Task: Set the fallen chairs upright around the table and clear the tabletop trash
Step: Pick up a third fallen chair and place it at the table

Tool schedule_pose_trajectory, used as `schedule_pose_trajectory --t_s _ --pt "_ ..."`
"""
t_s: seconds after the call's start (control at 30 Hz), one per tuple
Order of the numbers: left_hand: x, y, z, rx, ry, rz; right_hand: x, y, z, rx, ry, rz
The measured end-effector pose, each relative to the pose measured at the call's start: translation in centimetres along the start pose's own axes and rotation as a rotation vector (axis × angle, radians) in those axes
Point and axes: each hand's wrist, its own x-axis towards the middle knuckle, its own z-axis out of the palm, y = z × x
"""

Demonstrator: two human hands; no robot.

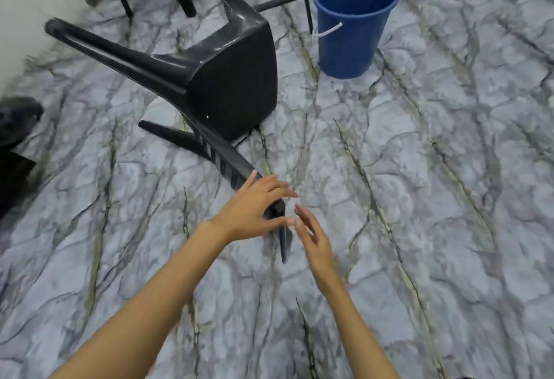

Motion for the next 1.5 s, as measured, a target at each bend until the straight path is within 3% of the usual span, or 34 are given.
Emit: schedule_pose_trajectory --t_s 0.27,0.43,0.8,0.93,1.1,1.5 --pt "1.4 -3.3 2.6 0.056 0.137 0.243 2.7 8.7 3.6 0.297 -0.044 -0.399" --pt "1.5 -4.2 2.8 0.134 0.115 0.265 3.9 12.0 4.3 0.337 0.042 -0.452" --pt "1.8 -3.9 2.0 0.156 0.124 0.293 4.1 11.5 7.2 0.343 0.360 -0.552" --pt "1.2 -3.1 -3.5 0.030 0.127 0.284 3.3 6.1 8.1 0.294 0.380 -0.546" --pt "-1.2 -2.4 -15.5 -0.138 0.096 0.231 0.4 -6.0 10.8 0.159 0.403 -0.539" --pt "-6.3 -8.4 -41.2 -0.375 0.152 -0.047 0.5 -32.8 24.1 -0.226 0.499 -0.532"
